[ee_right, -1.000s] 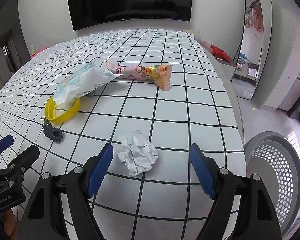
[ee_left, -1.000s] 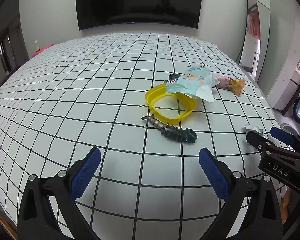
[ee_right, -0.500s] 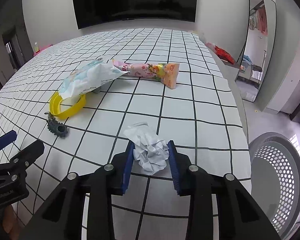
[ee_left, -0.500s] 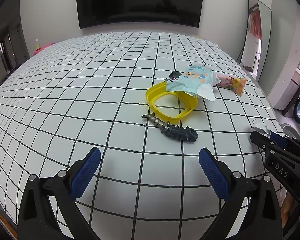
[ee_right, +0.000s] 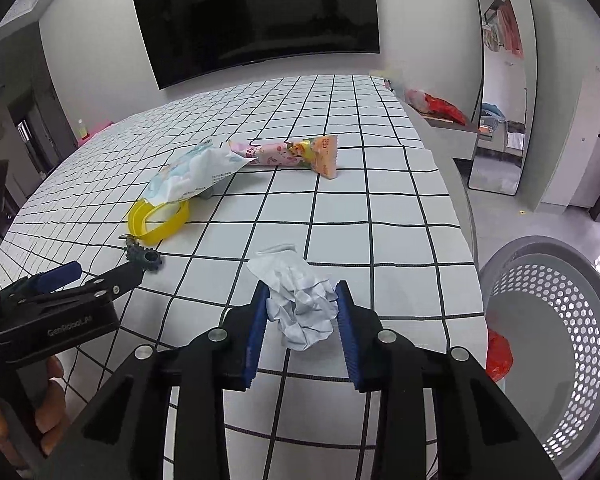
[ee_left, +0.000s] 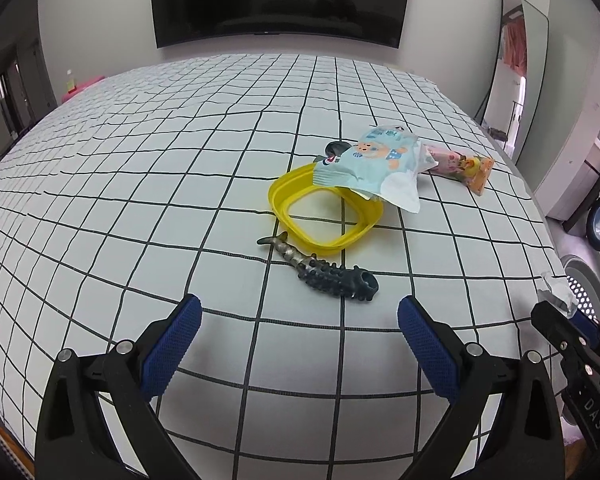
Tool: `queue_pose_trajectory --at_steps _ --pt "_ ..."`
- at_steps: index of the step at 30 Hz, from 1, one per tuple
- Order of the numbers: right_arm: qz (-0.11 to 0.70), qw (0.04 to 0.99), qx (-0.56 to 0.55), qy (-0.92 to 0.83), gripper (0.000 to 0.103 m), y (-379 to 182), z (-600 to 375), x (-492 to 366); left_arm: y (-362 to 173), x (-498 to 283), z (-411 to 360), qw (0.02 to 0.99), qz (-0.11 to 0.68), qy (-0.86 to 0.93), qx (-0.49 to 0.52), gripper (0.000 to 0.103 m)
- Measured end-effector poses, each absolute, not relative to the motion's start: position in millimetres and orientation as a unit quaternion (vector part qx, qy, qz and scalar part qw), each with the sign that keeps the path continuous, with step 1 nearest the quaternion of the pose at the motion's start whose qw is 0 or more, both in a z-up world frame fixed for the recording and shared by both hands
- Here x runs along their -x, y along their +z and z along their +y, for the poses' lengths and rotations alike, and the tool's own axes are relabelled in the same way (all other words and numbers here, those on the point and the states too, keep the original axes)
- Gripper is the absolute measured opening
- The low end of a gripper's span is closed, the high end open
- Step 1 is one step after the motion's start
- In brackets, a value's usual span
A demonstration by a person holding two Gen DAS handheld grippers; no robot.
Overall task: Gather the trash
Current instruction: 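Grasp the crumpled white paper with the right gripper while the left gripper approaches the black toy fish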
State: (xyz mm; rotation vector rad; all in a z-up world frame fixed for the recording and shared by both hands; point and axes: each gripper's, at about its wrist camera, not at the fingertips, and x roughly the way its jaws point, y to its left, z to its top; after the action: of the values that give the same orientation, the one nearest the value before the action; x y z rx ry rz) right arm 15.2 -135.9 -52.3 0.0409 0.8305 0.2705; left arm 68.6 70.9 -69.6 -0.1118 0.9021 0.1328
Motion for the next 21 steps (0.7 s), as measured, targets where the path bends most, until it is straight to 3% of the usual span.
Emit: queue_pose_trajectory --at_steps 17,21 --pt "0.406 0.899 -0.072 0.148 0.033 -65 -164 -14 -77 -87 54 0.893 0.439 0.1 0.021 0.095" --pt "0.406 0.899 -0.077 0.148 0.033 -66 -167 -14 -79 -87 50 0.891 0.443 0.093 0.016 0.072"
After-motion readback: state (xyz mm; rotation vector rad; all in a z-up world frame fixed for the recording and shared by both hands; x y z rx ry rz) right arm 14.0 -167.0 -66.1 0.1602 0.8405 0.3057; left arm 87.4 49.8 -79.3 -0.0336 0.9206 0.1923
